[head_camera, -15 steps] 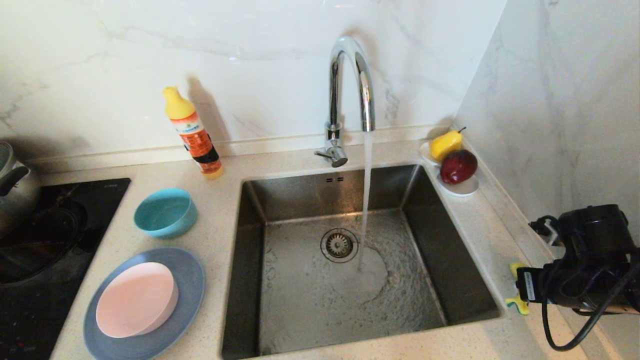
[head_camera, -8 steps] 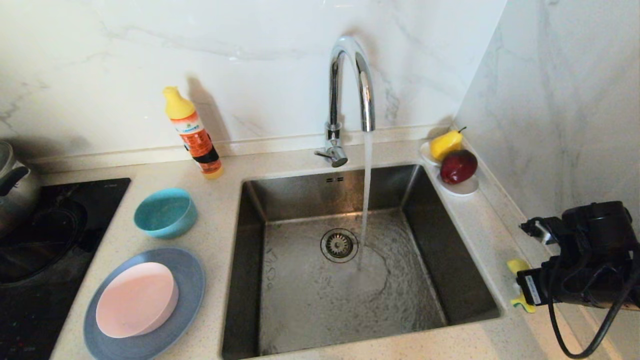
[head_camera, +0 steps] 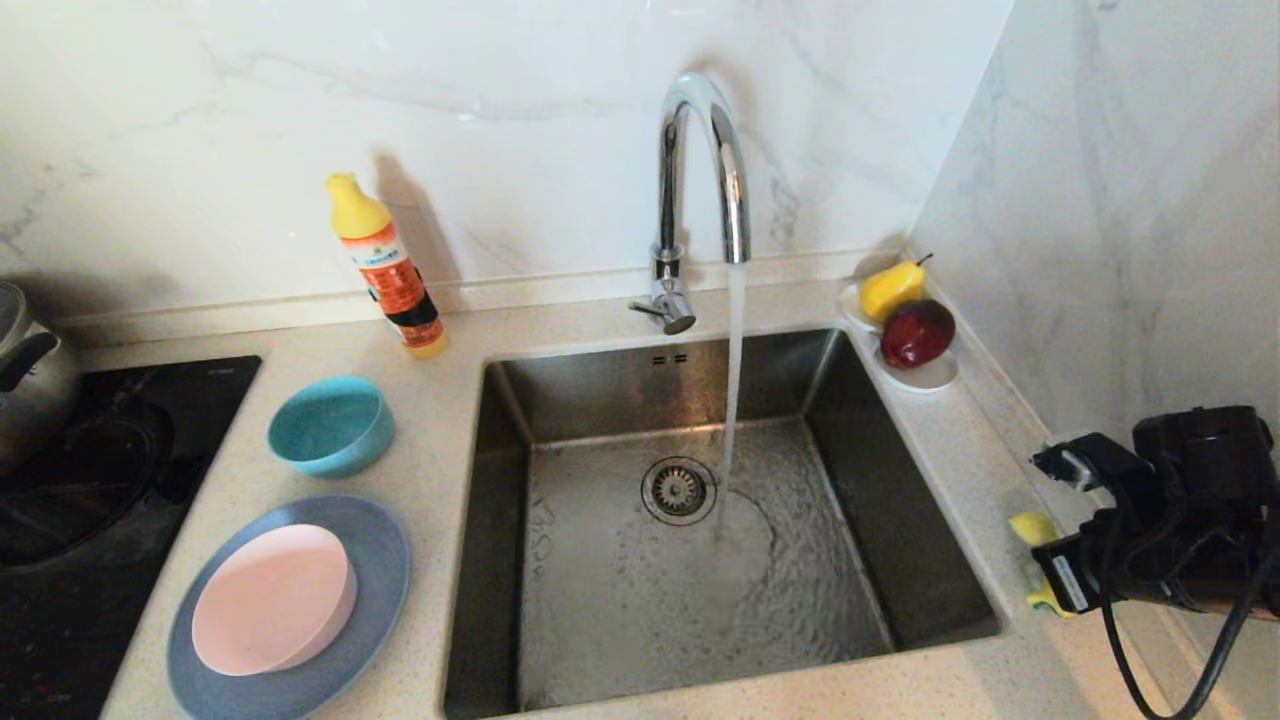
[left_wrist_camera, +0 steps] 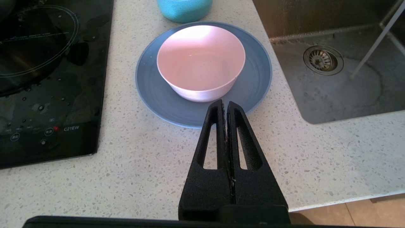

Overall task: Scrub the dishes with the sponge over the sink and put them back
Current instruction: Pick up a bowl and the sponge

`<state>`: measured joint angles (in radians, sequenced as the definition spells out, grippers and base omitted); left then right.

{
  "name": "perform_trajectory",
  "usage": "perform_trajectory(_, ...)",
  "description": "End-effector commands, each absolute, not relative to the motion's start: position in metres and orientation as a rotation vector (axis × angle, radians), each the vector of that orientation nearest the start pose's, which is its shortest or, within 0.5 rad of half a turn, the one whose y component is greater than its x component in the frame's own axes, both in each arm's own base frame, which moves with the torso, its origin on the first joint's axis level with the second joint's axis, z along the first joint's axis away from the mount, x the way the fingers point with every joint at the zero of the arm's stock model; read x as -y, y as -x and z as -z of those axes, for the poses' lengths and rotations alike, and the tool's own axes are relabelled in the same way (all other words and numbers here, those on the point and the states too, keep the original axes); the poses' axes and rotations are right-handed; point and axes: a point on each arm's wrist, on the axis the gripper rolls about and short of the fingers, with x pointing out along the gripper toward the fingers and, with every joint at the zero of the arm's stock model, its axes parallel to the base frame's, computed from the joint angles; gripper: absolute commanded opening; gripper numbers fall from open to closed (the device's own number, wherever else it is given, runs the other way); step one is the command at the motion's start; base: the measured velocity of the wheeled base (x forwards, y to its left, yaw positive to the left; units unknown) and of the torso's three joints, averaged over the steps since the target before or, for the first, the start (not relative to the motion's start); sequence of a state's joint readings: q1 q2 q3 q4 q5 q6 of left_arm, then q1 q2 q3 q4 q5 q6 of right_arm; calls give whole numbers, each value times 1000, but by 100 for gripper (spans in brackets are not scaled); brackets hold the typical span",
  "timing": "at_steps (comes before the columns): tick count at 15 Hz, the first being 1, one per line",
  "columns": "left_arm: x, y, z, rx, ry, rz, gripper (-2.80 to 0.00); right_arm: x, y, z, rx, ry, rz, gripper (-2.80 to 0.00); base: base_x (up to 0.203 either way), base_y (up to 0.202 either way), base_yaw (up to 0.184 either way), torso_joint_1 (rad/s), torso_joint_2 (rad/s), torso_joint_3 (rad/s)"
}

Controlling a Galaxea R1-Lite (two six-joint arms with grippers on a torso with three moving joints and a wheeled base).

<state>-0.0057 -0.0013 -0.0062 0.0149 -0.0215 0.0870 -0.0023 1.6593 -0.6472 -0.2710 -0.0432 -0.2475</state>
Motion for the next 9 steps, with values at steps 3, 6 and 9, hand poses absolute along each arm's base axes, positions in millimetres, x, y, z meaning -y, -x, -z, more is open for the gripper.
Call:
perform_trajectory(3,0,23,-76,-8,-87,28,-280,2,-267,-104,-737,269,-54,-280,0,0,0,0,0,0)
perform_trajectory(6,0,23,-76,-8,-87,28,-280,2,-269,-105,-720,281,-55,-280,0,0,0,0,0,0)
perform_trajectory(9,0,23,-76,-8,-87,28,-280,1,-271,-107,-695,286,-53,0,0,0,0,0,0,0)
